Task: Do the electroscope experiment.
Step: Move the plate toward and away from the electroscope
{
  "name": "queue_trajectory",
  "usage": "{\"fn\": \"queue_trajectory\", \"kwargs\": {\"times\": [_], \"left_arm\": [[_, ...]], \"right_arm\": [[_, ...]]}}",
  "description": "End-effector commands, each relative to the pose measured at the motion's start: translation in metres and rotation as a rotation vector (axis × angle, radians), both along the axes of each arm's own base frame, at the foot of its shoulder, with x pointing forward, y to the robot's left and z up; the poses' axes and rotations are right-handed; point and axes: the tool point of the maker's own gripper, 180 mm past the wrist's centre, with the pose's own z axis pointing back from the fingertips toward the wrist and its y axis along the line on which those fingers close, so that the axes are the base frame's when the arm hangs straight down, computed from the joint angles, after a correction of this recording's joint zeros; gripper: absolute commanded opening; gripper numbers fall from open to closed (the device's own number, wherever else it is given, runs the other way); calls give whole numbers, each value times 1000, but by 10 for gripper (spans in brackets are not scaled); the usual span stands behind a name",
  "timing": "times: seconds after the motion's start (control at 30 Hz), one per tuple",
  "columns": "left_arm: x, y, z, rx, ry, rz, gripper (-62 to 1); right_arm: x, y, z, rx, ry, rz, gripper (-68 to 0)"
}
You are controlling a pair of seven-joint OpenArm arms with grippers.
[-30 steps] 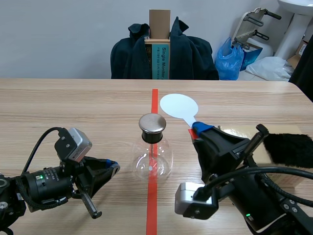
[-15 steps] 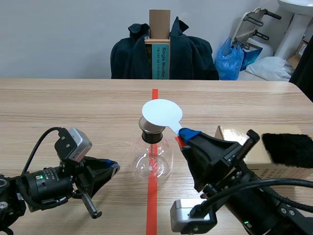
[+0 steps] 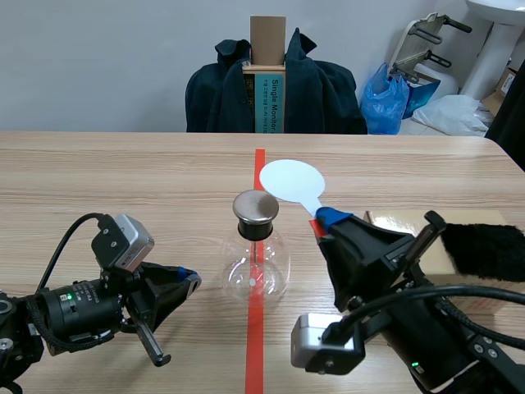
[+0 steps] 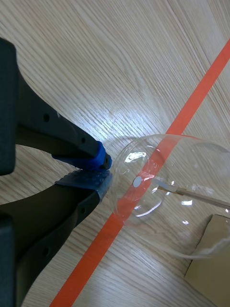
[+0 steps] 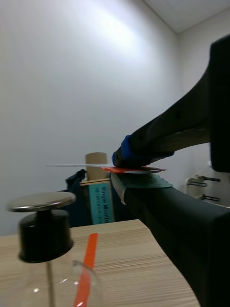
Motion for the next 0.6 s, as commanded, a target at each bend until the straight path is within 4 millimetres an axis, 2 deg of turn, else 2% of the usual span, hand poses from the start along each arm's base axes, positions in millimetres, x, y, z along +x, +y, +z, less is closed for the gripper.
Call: {"fn": "queue_trajectory", "kwargs": {"times": [0.0,0.37,0.57], "left_arm": [[4,-7,10,-32,-26,-3,-582],[4,-7,10,-32,-26,-3,-582],[4,-7,10,-32,-26,-3,-582]], "right_arm": [[7,-10,18,15,-82,-43,-667],[26,-44,17,40,-53,-255,-667],[28,-49,16,43,-49,-285,-667]]}}
